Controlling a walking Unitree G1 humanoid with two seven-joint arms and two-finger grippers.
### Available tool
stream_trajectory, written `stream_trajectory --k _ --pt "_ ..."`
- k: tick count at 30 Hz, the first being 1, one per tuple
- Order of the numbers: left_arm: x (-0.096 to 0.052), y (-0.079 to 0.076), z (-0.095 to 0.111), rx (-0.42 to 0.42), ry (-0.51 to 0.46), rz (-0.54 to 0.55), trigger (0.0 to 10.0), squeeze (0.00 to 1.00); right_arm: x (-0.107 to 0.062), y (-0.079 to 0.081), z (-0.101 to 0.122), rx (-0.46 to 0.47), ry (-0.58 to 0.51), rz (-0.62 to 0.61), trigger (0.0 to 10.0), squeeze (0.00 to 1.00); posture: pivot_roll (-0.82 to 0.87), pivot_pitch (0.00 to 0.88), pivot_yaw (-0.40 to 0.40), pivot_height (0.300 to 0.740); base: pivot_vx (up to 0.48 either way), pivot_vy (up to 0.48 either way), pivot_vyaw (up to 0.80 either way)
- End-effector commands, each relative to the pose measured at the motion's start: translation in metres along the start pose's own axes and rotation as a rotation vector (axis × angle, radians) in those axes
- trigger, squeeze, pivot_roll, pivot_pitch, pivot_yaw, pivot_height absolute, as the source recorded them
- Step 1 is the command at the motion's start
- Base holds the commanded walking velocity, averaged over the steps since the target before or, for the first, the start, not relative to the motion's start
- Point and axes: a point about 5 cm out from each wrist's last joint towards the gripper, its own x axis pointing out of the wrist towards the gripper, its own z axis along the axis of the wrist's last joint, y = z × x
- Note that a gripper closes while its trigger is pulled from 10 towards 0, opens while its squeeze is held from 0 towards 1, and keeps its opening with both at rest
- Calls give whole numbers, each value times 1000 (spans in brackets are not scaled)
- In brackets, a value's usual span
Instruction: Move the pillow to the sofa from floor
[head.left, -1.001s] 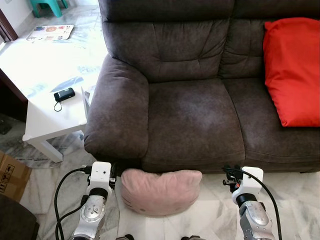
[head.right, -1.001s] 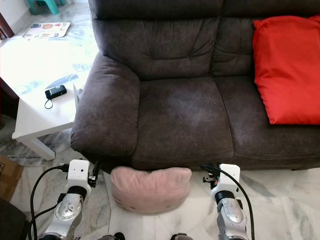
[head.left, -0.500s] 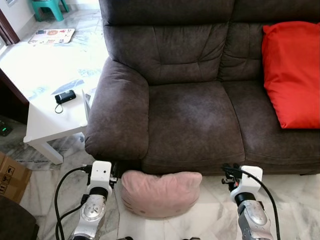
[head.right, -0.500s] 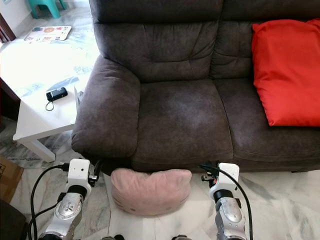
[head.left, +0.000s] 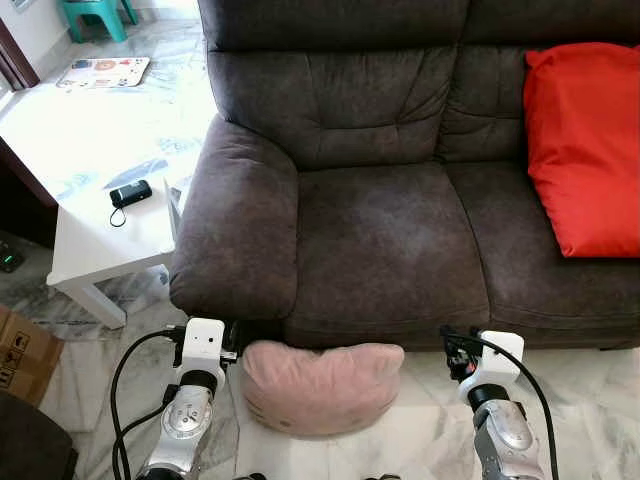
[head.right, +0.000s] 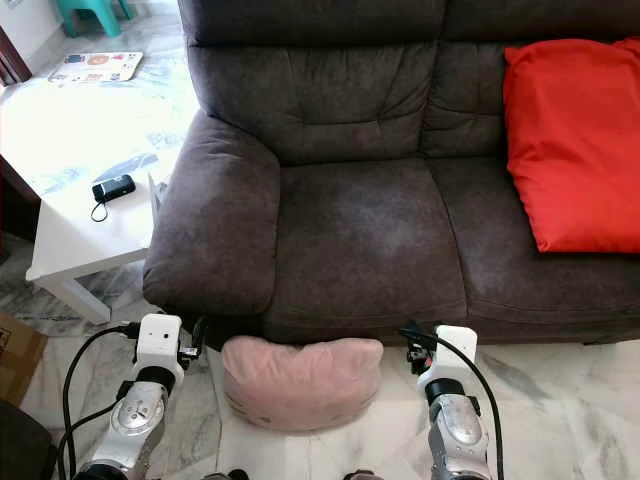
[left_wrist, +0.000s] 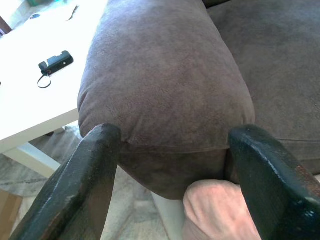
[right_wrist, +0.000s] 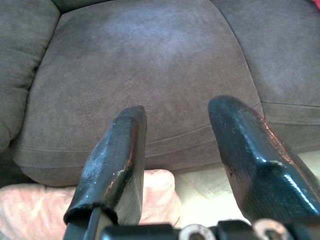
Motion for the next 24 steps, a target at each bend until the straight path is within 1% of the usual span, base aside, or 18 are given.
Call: stream_trajectory --k 1,5,7,12,13,15,16,20,21,23,24 --pt "0 3 1 -4 0 6 10000 0 0 1 1 3 -12 -3 10000 0 -94 161 16 740 0 0 0" --pt "1 4 4 -5 -14 14 10000 0 2 1 5 10 -36 1 10000 0 -92 167 16 740 0 0 0" --pt "2 6 7 -15 -37 33 10000 0 4 1 11 2 -70 4 10000 0 -90 173 14 740 0 0 0" --pt "2 8 22 7 -131 33 10000 0 7 0 28 -2 -168 10 10000 0 -93 180 11 740 0 0 0" --pt "1 10 29 16 -173 45 10000 0 8 -2 37 -9 -221 11 10000 0 -90 183 9 740 0 0 0" --pt "0 12 34 23 -203 54 10000 0 8 -2 44 -11 -259 15 10000 0 -89 183 8 740 0 0 0" --pt "-2 14 40 31 -238 67 10000 0 8 -1 50 -19 -294 26 10000 0 -90 185 4 740 0 0 0" --pt "-7 18 49 36 -286 89 10000 0 5 0 60 -35 -350 42 10000 0 -88 186 -4 740 0 0 0" --pt "-10 20 53 36 -304 101 10000 0 2 1 66 -42 -380 50 10000 0 -86 187 -11 740 0 0 0" --pt "-12 20 54 35 -306 101 10000 0 1 2 69 -47 -395 59 10000 0 -85 187 -15 740 0 0 0" --pt "-14 18 55 34 -306 99 10000 0 -2 3 75 -59 -417 79 10000 0 -86 179 -19 740 0 0 0"
